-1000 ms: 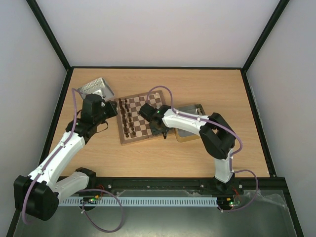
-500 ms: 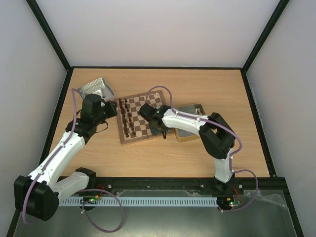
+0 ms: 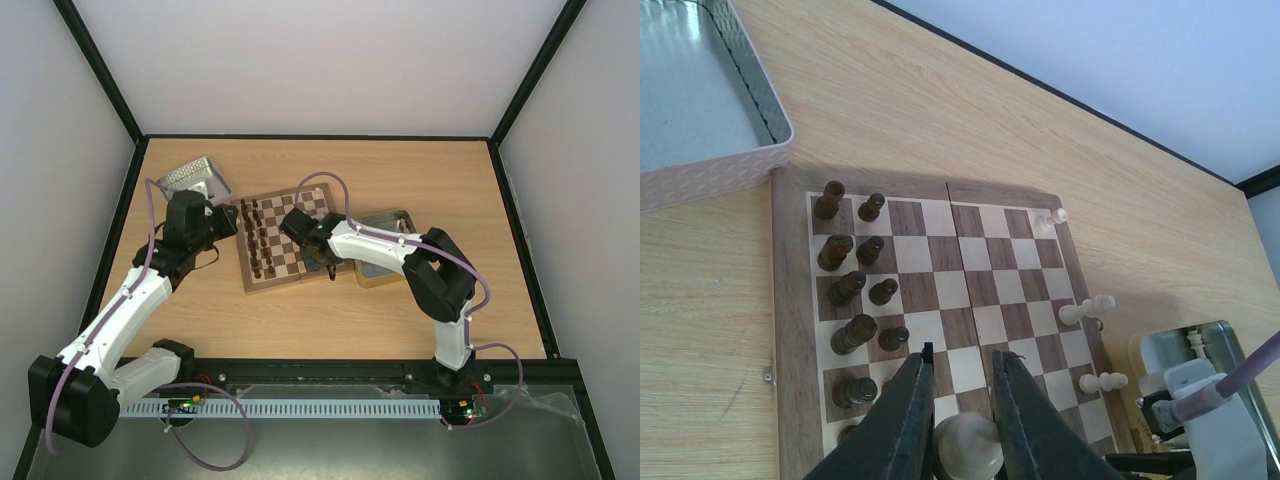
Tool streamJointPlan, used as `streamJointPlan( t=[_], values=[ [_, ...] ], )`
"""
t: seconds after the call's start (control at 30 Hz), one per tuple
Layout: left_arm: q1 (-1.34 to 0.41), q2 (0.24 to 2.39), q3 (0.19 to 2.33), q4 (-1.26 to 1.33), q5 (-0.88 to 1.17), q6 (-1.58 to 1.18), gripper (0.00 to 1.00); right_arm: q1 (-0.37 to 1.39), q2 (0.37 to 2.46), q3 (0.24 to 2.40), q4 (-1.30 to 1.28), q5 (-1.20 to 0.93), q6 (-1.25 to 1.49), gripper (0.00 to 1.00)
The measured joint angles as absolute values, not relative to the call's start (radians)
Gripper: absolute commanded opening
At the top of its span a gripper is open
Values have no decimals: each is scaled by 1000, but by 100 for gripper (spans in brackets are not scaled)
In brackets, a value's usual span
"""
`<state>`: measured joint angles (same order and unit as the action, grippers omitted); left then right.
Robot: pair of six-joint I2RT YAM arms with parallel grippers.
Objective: Set up the chess pieces on the board
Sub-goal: Place the chess piece on the chessboard.
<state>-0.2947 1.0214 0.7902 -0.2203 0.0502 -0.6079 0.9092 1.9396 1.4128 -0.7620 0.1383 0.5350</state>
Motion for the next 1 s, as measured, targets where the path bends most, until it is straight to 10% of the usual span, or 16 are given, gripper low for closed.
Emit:
streamJointPlan(
  t=[0.63,1.0],
  values=[
    [-293,1013,785,-107,406,-752,4,909,1473,1192,-315,-94,475,62],
    [-310,1024,783,31,597,-960,5,909,1467,1147,-36,-325,389,54]
  ],
)
